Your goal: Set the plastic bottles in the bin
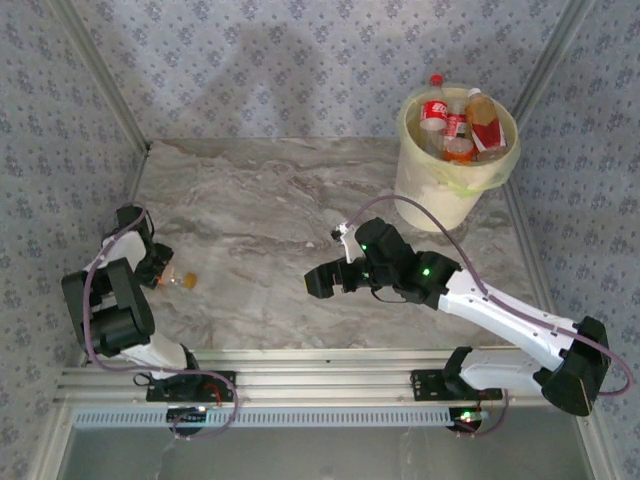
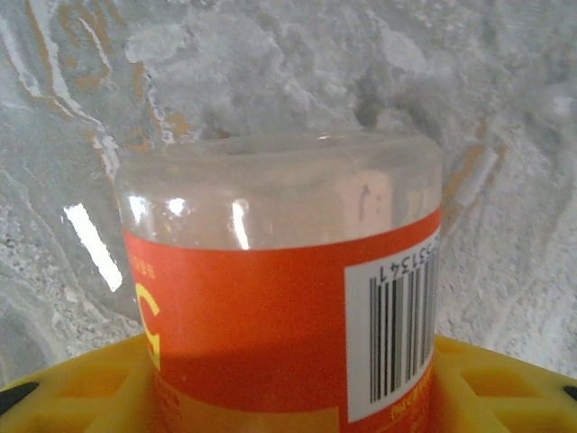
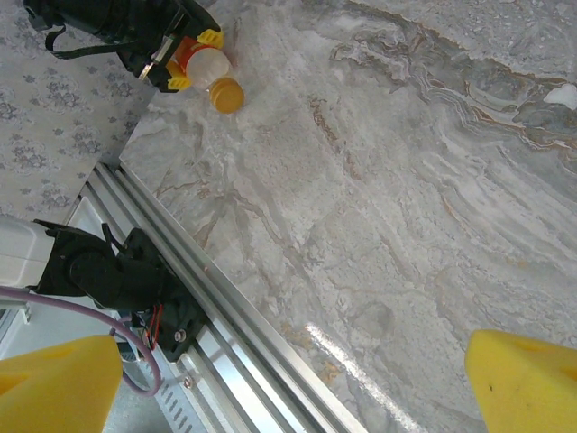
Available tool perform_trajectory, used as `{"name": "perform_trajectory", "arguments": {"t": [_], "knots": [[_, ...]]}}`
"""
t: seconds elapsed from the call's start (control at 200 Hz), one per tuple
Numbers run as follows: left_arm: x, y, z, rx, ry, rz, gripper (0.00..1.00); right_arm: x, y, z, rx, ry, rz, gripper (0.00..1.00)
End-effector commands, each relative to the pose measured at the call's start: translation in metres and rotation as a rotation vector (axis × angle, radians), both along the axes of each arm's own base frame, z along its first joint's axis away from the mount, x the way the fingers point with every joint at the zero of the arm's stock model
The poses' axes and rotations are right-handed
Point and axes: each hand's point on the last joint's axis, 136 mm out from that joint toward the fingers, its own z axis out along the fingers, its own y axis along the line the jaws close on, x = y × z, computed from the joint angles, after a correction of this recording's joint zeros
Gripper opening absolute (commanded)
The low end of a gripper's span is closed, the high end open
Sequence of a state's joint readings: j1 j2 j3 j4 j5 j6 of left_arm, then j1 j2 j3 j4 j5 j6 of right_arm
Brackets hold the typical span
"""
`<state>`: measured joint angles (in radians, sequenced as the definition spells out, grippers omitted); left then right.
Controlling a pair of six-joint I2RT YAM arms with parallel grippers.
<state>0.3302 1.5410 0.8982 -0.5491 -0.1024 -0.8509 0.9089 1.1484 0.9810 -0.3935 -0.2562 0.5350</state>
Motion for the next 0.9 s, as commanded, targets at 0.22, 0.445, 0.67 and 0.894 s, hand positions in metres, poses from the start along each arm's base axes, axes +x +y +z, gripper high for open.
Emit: {"name": "perform_trajectory", "arguments": {"t": [0.22, 0.445, 0.67, 0.894], "knots": [[0.018, -0.046, 0.047, 0.018, -0.149, -0.161, 0.49, 0.013, -0.012, 0.005, -0.017, -0.036, -0.097, 1.00], [0.041, -0.135, 0.086, -0.079, -0.282, -0.442, 0.51, 0.016, -0.004, 0.014, 0.068, -0.012, -0.059, 1.00], [0.045, -0.221, 0.119, -0.271, -0.420, -0.553, 0.50, 0.019, 0.019, 0.014, 0.135, 0.030, -0.012, 0.96], [0.045, -0.276, 0.142, -0.378, -0.493, -0.609, 0.49, 0.038, 0.037, -0.003, 0.147, 0.079, -0.076, 0.89]]}}
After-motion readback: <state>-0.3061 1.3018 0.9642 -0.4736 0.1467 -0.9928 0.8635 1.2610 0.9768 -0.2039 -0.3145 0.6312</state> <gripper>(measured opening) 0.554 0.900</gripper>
